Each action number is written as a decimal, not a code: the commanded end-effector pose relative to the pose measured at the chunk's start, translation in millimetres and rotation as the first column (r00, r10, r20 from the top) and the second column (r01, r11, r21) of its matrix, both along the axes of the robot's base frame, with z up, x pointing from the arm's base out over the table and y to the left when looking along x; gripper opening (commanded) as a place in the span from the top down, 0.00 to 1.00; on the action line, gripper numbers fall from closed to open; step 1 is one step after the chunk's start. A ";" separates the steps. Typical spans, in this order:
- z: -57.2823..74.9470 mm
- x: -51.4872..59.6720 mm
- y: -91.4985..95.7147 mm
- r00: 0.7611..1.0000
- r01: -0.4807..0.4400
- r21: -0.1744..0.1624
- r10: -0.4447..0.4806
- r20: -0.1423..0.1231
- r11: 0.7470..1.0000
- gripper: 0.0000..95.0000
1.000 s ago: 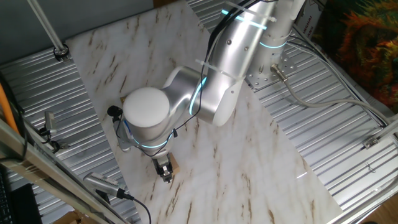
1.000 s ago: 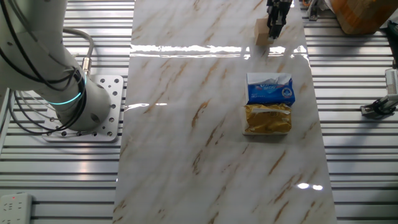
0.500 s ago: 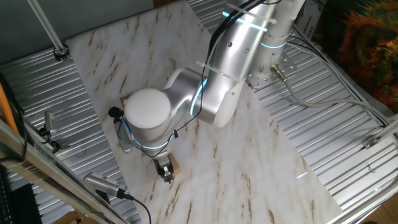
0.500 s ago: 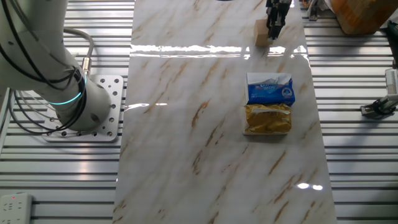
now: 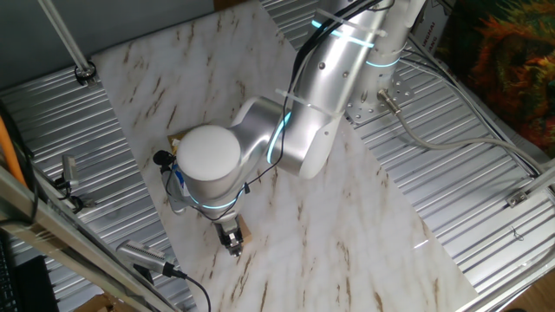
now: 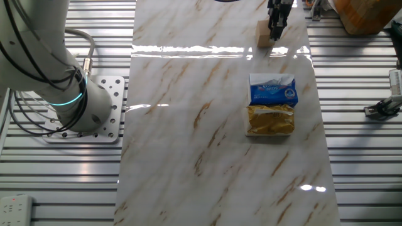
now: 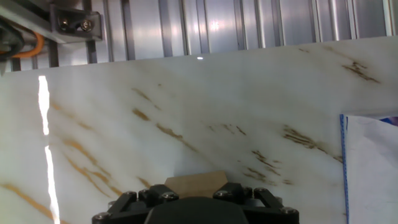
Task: Pick up the small block on the left and move it to the right
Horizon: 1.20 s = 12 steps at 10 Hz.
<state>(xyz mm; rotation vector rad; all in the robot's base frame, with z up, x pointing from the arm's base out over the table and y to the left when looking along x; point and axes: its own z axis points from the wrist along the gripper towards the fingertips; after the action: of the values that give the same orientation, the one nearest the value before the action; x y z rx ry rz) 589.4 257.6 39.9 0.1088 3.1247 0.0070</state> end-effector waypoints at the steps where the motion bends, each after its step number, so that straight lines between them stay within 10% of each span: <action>1: 0.0 0.0 -0.1 1.000 0.000 0.000 0.000 0.003 1.000 1.00; 9: 0.0 0.0 -0.1 1.000 0.003 0.007 -0.003 0.004 1.000 1.00; 10: 0.0 0.0 -0.1 1.000 0.002 0.008 -0.002 0.005 1.000 0.80; 12: 0.0 0.0 -0.1 1.000 -0.003 0.009 0.003 0.005 1.000 0.80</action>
<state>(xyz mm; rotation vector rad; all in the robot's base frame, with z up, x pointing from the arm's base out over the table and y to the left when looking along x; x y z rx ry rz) 589.9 257.9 39.5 0.1036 3.1199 0.0218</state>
